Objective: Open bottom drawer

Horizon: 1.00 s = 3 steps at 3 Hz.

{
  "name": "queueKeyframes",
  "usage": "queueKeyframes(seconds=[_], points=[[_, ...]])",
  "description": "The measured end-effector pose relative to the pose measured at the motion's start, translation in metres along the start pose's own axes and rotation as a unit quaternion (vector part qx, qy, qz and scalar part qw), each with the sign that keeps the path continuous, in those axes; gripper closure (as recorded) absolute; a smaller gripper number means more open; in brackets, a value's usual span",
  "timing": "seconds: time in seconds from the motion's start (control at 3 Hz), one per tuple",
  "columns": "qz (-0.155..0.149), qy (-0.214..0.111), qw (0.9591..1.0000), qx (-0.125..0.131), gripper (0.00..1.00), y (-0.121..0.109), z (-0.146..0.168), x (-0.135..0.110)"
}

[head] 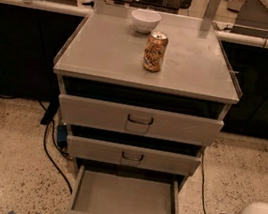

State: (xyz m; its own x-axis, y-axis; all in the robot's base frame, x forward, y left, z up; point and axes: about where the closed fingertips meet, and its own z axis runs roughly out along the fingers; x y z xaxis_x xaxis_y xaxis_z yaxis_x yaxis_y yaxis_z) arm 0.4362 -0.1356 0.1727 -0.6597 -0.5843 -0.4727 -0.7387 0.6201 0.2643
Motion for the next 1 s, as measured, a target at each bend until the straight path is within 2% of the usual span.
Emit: queueKeyframes(seconds=[0.67, 1.0], points=[[0.028, 0.001, 0.9992, -0.029, 0.00, 0.027, -0.012, 0.013], [0.028, 0.001, 0.9992, -0.029, 0.00, 0.027, -0.012, 0.013]])
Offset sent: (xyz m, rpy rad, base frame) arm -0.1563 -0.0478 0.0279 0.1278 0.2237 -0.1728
